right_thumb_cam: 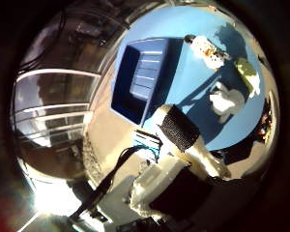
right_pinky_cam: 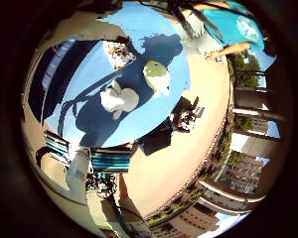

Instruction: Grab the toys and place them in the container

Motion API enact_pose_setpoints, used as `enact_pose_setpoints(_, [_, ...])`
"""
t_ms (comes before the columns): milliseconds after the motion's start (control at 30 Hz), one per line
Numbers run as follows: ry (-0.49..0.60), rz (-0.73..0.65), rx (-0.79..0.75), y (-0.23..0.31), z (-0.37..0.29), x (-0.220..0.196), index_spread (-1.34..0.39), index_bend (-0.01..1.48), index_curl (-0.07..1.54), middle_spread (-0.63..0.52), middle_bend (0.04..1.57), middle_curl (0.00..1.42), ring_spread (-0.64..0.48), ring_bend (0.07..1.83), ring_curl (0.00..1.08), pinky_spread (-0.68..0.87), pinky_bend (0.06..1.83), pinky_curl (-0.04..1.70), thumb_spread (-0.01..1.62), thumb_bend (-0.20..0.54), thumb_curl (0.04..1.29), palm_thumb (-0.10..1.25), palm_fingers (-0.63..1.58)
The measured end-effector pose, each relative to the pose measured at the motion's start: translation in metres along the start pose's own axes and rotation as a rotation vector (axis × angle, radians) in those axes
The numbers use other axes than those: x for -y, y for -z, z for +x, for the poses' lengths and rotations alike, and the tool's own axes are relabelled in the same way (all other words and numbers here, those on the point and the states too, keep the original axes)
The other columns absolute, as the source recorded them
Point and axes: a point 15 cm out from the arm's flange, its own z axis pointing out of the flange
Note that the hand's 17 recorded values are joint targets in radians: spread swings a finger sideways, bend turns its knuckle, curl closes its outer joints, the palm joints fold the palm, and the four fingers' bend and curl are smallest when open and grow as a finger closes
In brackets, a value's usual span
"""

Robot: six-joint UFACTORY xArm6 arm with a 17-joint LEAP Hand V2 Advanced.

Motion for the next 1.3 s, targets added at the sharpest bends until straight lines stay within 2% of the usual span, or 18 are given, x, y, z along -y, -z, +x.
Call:
enact_pose_setpoints(133, [-0.024,0.004,-0.003,-0.003,0.025,0.009,-0.12,0.19,0.32,0.0,0.17,0.34,0.26,0.44,0.29,0.46,0.92,0.0,1.33,-0.019,0.22,0.4,0.26])
enact_pose_setpoints(400, [-0.1,0.051,-0.043,0.024,0.107,0.056,-0.12,0.18,0.32,0.01,0.18,0.33,0.27,0.42,0.29,0.45,0.88,0.0,1.3,-0.019,0.23,0.38,0.25])
enact_pose_setpoints(600, [-0.151,0.023,-0.053,0.006,0.164,0.07,-0.12,0.18,0.31,0.01,0.18,0.33,0.27,0.41,0.29,0.45,0.86,0.0,1.3,-0.018,0.23,0.38,0.25])
enact_pose_setpoints(867, [-0.173,-0.002,-0.052,-0.059,0.213,0.104,-0.11,0.18,0.31,0.02,0.18,0.33,0.27,0.41,0.3,0.45,0.84,0.0,1.27,-0.017,0.24,0.4,0.27])
enact_pose_setpoints(1300, [-0.22,-0.211,-0.045,-0.21,0.27,0.089,-0.02,0.17,0.27,0.07,0.19,0.34,0.31,0.47,0.31,0.48,0.88,0.0,1.16,-0.02,0.28,0.46,0.35])
